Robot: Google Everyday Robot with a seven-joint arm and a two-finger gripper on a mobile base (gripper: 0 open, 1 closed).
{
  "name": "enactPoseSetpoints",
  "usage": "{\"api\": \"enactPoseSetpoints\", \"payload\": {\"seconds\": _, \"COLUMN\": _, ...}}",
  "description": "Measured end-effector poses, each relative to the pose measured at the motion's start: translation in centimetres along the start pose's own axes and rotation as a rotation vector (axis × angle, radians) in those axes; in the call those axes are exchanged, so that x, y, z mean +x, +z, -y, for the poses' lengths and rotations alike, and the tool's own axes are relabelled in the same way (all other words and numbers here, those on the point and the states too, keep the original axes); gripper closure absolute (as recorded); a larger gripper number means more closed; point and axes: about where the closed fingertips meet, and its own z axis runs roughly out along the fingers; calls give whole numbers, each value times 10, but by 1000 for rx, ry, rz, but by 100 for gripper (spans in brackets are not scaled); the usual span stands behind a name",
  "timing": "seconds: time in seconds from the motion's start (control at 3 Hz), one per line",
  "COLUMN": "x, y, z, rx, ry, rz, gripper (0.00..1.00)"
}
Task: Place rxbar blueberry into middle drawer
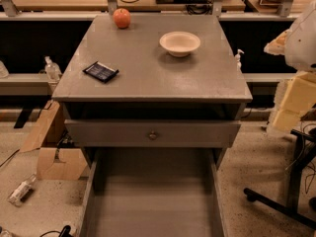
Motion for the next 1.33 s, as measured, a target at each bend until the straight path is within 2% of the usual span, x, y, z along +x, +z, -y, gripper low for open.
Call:
{"api": "enactPoseSetpoints", "payload": {"seconds": 0.33, "x": -1, "y": 3, "z": 1, "rx": -5, "ry": 3, "rz": 8, "gripper": 0}}
{"api": "enactPoseSetpoints", "payload": {"seconds": 0.67, "x": -13, "y": 28, "z": 14, "rx": -53, "ry": 33, "rz": 78, "gripper": 0}}
{"api": "enactPoseSetpoints", "payload": {"seconds": 1.0, "x": -51, "y": 75, "z": 33, "rx": -84, "ry": 86, "rz": 252, "gripper": 0}}
{"api": "enactPoseSetpoints", "payload": {"seconds": 1.33, "x": -95, "y": 85, "z": 68, "rx": 6, "ry": 94, "rz": 397, "gripper": 0}}
